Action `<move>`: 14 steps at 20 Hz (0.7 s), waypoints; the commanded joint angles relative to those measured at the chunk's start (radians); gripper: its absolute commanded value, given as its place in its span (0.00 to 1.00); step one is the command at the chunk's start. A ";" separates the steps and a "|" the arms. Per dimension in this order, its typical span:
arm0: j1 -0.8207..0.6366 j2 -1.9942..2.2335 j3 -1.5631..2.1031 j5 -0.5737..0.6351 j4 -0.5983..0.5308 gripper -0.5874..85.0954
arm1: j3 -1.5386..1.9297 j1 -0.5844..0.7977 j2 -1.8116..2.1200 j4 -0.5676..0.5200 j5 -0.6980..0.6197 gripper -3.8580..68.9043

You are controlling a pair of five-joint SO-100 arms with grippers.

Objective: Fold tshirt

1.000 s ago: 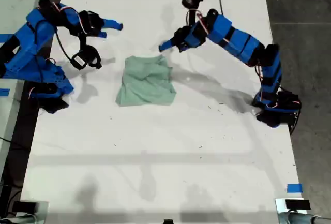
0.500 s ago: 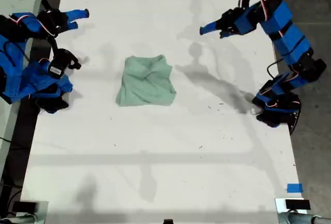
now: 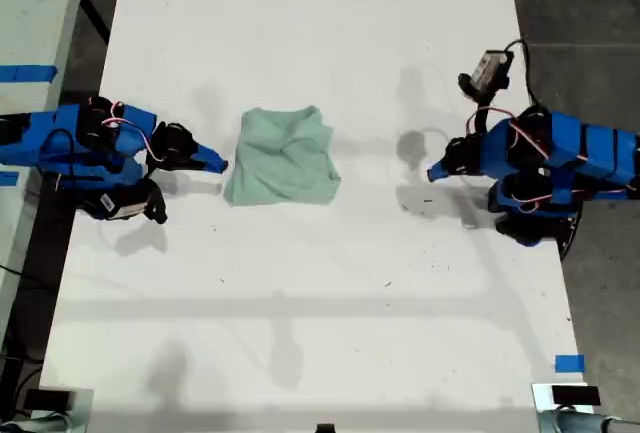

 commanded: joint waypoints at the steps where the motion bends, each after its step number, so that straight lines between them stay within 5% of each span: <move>1: 0.040 0.035 0.086 -0.072 -0.055 0.01 | 0.293 -0.094 0.267 -0.103 0.137 0.05; 3: 0.031 0.310 0.249 -0.077 -0.021 0.01 | 0.445 -0.137 0.588 0.054 0.262 0.05; 5: -0.008 0.552 0.242 -0.038 0.222 0.01 | 0.434 -0.143 0.568 0.077 0.314 0.05; 8: 0.031 0.546 0.239 -0.029 0.225 0.12 | 0.439 -0.153 0.588 0.063 0.492 0.12; 10: 0.106 0.548 0.239 -0.028 0.225 0.24 | 0.439 -0.146 0.635 0.064 0.210 0.14; 12: 0.156 0.548 0.239 0.000 0.229 0.24 | 0.439 -0.149 0.635 0.064 -0.276 0.14; 13: 0.175 0.548 0.239 0.000 0.229 0.24 | 0.433 -0.152 0.637 0.074 -0.405 0.13; 14: 0.189 0.548 0.239 0.000 0.229 0.24 | 0.433 -0.156 0.637 0.077 -0.391 0.13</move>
